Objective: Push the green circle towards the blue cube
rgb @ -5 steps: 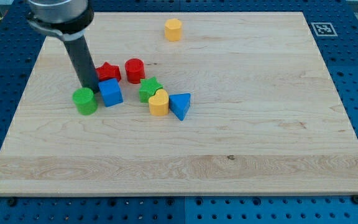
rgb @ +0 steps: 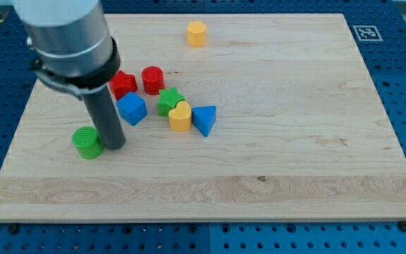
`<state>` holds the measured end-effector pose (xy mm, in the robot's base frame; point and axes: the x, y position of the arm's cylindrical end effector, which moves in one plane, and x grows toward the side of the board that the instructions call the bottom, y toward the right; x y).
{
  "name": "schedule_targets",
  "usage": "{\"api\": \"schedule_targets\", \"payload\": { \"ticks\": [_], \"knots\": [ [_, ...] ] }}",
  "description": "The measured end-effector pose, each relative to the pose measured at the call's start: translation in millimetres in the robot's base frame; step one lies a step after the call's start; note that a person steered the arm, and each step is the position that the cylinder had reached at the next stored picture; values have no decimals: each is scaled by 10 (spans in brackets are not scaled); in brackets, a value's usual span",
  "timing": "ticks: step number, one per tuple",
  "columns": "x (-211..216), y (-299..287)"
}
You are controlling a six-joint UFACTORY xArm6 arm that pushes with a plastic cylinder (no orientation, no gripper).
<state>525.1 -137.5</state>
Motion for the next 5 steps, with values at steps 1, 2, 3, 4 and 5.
{"api": "schedule_targets", "payload": {
  "ticks": [1,2,3,4,5],
  "knots": [
    [399,52],
    [650,50],
    [665,-30],
    [543,-195],
    [359,-346]
  ]
}}
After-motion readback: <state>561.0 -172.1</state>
